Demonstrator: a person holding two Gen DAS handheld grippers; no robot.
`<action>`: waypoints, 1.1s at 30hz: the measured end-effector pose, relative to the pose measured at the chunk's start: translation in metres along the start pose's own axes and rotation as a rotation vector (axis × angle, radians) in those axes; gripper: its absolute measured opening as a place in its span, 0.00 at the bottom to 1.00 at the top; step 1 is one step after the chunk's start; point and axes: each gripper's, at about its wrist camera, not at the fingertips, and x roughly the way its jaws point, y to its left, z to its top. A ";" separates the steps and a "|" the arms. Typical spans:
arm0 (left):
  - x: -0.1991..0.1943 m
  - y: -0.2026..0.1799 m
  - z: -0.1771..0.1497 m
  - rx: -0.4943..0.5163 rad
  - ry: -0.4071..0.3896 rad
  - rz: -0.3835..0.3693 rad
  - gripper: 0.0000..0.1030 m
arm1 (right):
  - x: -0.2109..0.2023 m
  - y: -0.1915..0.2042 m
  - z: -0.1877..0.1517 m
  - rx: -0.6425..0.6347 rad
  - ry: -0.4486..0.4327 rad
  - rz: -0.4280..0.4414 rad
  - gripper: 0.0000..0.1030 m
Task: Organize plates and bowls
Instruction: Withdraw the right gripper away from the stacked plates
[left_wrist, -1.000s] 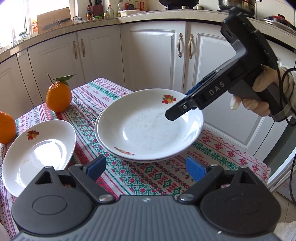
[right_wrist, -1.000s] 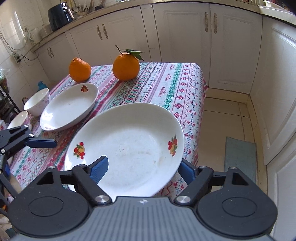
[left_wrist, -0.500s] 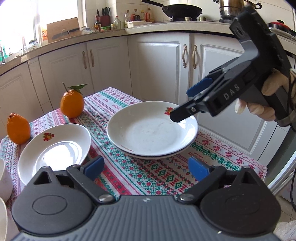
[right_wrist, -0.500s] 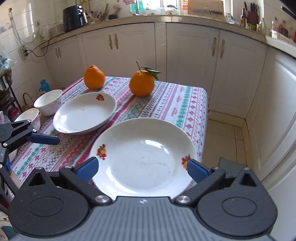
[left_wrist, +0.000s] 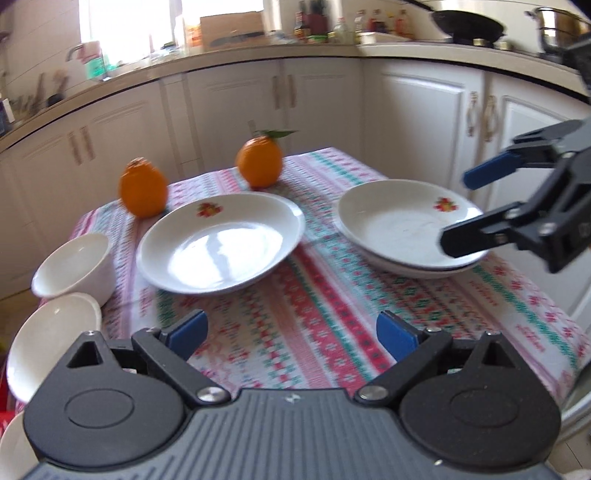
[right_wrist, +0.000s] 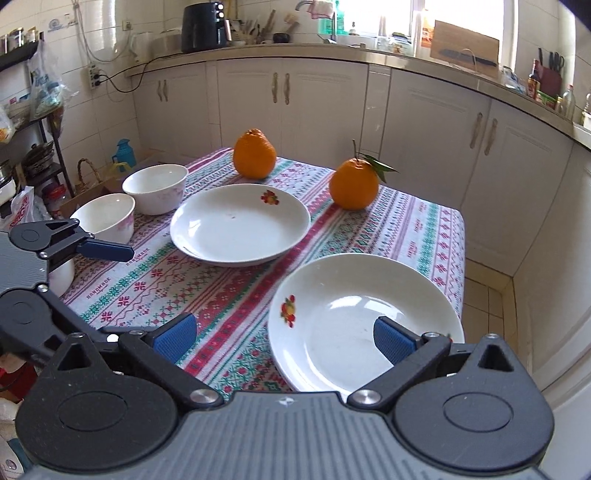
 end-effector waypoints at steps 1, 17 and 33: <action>0.002 0.004 -0.001 -0.015 0.007 0.019 0.95 | 0.001 0.002 0.001 -0.003 0.000 0.006 1.00; 0.058 0.028 0.004 -0.153 0.108 0.143 0.95 | 0.045 -0.003 0.034 -0.075 0.044 0.103 1.00; 0.092 0.040 0.013 -0.203 0.108 0.110 1.00 | 0.132 -0.029 0.084 -0.133 0.139 0.226 1.00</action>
